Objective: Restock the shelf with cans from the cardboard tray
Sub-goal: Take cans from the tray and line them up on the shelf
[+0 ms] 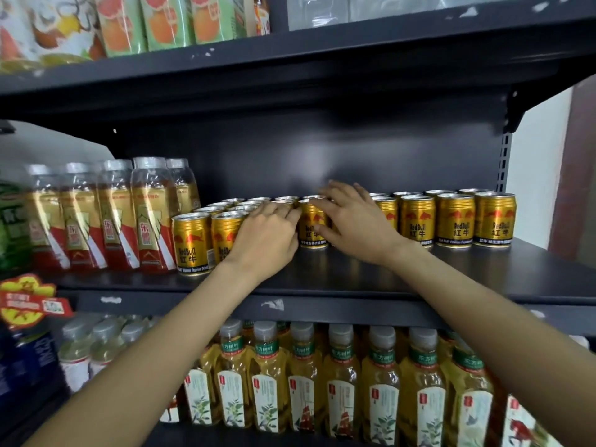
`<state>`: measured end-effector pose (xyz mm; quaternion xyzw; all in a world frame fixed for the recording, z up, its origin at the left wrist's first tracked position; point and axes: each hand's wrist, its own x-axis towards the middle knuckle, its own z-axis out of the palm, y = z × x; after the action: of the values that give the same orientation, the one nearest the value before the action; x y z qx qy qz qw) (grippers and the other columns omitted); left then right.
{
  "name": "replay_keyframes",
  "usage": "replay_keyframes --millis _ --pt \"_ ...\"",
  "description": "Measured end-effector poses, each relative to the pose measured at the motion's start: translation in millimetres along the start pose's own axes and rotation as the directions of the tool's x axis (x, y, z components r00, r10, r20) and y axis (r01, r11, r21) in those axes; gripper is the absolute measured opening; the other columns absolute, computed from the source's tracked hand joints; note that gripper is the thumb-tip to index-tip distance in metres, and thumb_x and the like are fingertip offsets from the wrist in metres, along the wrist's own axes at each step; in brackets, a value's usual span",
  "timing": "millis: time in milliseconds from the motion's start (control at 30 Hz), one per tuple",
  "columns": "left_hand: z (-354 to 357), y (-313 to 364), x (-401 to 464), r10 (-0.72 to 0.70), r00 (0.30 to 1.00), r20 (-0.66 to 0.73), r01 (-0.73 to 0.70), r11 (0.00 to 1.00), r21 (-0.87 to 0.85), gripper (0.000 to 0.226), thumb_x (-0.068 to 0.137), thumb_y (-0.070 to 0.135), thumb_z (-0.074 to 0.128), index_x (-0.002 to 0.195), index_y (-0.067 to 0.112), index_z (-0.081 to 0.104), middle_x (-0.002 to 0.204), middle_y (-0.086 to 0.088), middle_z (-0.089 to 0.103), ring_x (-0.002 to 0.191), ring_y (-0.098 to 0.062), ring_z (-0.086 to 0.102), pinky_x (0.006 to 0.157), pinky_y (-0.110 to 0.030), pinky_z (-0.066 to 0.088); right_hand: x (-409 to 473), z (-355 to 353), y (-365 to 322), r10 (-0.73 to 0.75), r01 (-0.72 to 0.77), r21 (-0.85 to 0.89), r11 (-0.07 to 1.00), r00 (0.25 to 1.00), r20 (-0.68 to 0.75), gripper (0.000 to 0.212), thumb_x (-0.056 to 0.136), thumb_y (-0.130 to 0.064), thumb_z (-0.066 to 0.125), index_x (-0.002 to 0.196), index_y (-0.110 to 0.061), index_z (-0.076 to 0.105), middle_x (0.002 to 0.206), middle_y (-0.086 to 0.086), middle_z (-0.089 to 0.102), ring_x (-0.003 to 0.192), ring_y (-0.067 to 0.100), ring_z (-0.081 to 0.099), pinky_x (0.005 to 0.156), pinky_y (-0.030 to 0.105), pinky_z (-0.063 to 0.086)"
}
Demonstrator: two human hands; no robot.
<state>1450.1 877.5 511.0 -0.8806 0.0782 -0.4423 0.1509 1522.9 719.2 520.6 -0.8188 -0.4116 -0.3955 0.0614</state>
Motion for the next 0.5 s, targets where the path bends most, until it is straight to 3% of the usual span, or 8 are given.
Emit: replay_keyframes --millis 133,200,267,367,433,500 --pt "-32 20 -60 -0.135 0.918 -0.373 0.034 0.964 -0.264 0.024 0.088 0.021 0.054 0.106 0.014 0.068 0.091 0.002 0.071 0.091 -0.014 0.062 0.082 -0.027 0.043 -57 -22 -42 0.105 -0.018 0.210 0.978 0.904 -0.413 0.029 0.091 -0.026 0.052 0.115 -0.014 0.063 0.109 0.004 0.066 0.110 0.025 0.055 0.092 0.039 0.044" --pt "-37 34 -94 -0.239 0.833 -0.498 0.027 0.918 -0.396 0.021 0.089 0.018 0.052 0.094 0.010 0.071 0.081 0.001 0.071 0.080 -0.012 0.060 0.074 -0.024 0.040 -88 -24 -70 0.136 -0.024 0.211 0.977 0.837 -0.530 0.022 0.091 -0.020 0.053 0.106 -0.010 0.067 0.097 0.005 0.069 0.096 0.023 0.058 0.082 0.031 0.041" --pt "-34 49 -132 -0.340 0.787 -0.515 0.049 0.867 -0.496 0.022 0.088 0.016 0.050 0.088 0.007 0.071 0.073 0.001 0.069 0.074 -0.012 0.058 0.069 -0.025 0.040 -123 -15 -99 0.168 -0.016 0.253 0.967 0.790 -0.590 0.019 0.092 -0.014 0.054 0.097 -0.006 0.069 0.087 0.006 0.070 0.084 0.022 0.060 0.074 0.026 0.039" --pt "-25 68 -198 -0.455 0.803 -0.383 0.142 0.772 -0.619 0.020 0.088 0.017 0.049 0.091 0.011 0.068 0.073 0.004 0.067 0.074 -0.011 0.059 0.072 -0.025 0.043 -182 12 -148 0.266 0.004 0.494 0.869 0.839 -0.474 0.017 0.090 -0.008 0.053 0.093 -0.001 0.068 0.086 0.007 0.069 0.080 0.016 0.058 0.074 0.020 0.041" --pt "-16 75 -249 -0.526 0.832 -0.179 0.283 0.678 -0.678 0.017 0.089 0.019 0.048 0.097 0.017 0.063 0.081 0.010 0.064 0.080 -0.006 0.059 0.077 -0.021 0.044 -224 38 -181 0.303 -0.086 0.666 0.741 0.928 -0.217 0.017 0.091 -0.012 0.052 0.100 -0.006 0.065 0.092 0.005 0.067 0.086 0.012 0.058 0.076 0.017 0.043" --pt "-7 77 -293 -0.557 0.827 0.078 0.462 0.593 -0.660 0.019 0.089 0.026 0.049 0.101 0.021 0.062 0.086 0.015 0.063 0.086 -0.005 0.060 0.077 -0.019 0.045 -259 56 -203 0.335 -0.243 0.759 0.605 0.942 0.035 0.019 0.091 -0.019 0.051 0.107 -0.014 0.061 0.100 0.000 0.065 0.092 0.007 0.060 0.080 0.014 0.044"
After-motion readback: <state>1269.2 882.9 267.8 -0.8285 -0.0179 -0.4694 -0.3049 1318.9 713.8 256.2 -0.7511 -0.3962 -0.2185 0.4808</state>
